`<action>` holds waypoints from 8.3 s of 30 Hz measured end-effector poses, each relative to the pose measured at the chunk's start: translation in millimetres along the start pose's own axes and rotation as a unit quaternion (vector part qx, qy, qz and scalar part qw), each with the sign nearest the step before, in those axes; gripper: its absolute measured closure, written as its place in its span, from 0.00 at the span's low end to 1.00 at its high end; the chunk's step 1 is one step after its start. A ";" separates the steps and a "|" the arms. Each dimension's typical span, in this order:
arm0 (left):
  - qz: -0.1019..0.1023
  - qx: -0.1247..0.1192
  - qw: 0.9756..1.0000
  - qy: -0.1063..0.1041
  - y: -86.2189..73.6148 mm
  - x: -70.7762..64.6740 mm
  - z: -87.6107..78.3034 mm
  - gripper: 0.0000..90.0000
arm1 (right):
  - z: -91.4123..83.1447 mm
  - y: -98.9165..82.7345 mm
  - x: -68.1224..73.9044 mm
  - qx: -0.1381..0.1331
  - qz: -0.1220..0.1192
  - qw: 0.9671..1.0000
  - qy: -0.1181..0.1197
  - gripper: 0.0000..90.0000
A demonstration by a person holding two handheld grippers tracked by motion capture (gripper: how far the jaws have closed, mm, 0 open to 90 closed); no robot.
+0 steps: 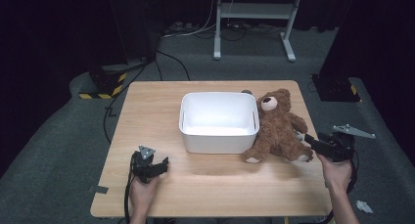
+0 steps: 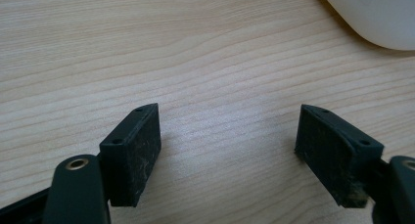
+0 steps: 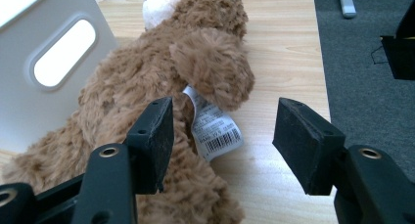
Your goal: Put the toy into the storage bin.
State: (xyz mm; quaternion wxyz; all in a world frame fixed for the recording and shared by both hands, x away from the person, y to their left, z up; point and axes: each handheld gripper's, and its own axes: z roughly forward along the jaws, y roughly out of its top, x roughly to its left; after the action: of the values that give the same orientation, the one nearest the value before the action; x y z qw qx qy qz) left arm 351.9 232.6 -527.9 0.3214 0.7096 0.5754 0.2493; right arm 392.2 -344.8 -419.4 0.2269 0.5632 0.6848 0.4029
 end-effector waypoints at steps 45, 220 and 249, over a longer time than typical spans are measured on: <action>0.002 0.000 1.000 0.002 0.1 0.1 -0.2 0.28 | 44.9 66.9 7.4 0.038 -0.015 0.999 0.007 0.41; 0.009 0.002 1.000 0.003 0.4 0.7 -0.5 0.28 | -38.2 108.2 44.1 -0.005 -0.171 0.985 0.024 0.94; 0.006 0.000 1.000 0.003 0.4 0.3 -0.2 0.27 | -75.0 144.3 72.0 -0.054 -0.187 0.978 0.080 0.94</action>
State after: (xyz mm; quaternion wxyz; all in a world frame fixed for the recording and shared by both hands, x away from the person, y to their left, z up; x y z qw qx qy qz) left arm 352.0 232.8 -527.5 0.3176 0.7123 0.5724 0.2533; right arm 400.8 -292.4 -249.6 0.2730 0.3783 0.7709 0.4337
